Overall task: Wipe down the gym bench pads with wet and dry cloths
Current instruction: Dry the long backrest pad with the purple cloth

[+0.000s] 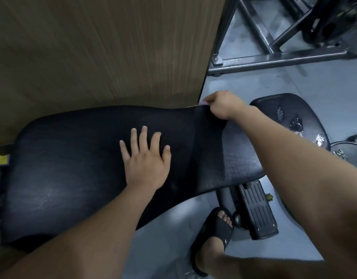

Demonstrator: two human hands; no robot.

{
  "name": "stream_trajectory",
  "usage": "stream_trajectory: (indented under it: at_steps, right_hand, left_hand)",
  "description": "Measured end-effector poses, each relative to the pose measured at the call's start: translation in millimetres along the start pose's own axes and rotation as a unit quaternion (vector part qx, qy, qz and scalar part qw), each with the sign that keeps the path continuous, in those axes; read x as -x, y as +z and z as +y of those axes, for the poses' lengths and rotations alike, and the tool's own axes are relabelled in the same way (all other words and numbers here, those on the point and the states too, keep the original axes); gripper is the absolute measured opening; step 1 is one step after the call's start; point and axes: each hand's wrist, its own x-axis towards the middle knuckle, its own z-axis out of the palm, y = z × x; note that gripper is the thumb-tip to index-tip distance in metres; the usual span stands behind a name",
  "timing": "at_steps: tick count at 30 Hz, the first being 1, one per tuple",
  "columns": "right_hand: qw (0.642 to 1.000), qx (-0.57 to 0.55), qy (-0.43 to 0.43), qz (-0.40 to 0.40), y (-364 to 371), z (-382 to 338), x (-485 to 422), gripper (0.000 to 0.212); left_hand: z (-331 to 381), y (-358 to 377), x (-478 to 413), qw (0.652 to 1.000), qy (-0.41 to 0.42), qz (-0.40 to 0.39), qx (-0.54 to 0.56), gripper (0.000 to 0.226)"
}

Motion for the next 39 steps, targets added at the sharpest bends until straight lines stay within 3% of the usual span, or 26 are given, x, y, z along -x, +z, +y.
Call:
stream_trajectory:
  at_steps: [5, 12, 17, 20, 22, 30, 35, 39]
  right_hand:
    - [0.995, 0.029, 0.062, -0.075, -7.9, -32.7, -21.0, 0.037]
    - [0.988, -0.040, -0.026, -0.149, 19.7, -136.2, -52.0, 0.036]
    - [0.976, -0.036, -0.077, -0.200, -2.3, -114.1, -42.7, 0.034]
    - [0.977, 0.025, -0.047, -0.207, -14.9, -92.3, -43.2, 0.032]
    - [0.980, -0.003, -0.039, -0.196, -10.8, -97.1, -45.5, 0.031]
    - [0.955, -0.177, -0.144, -0.190, 16.1, -170.8, -60.9, 0.036]
    - [0.939, -0.144, -0.185, -0.250, 18.0, -203.5, -83.3, 0.037]
    - [0.961, -0.086, -0.115, -0.238, 20.3, -187.4, -88.5, 0.033]
  left_hand:
    - [-2.7, 7.1, -0.9, 0.999, -0.007, 0.035, 0.002, 0.051]
    - [-3.3, 7.0, -2.0, 0.999, -0.015, 0.038, -0.019, 0.053]
    - [-2.7, 7.9, -2.2, 0.999, -0.015, 0.040, -0.018, 0.054]
    - [-3.1, 7.6, -3.6, 0.999, -0.017, 0.041, -0.010, 0.054]
    - [-3.0, 7.2, -4.1, 0.999, -0.016, 0.038, -0.009, 0.055]
    - [-3.2, 3.0, -5.1, 0.999, -0.017, 0.026, -0.016, 0.058]
    - [-4.0, 3.4, -5.8, 1.000, -0.017, 0.013, -0.007, 0.057]
    - [-4.7, 5.4, -5.5, 1.000, -0.016, 0.021, -0.004, 0.058]
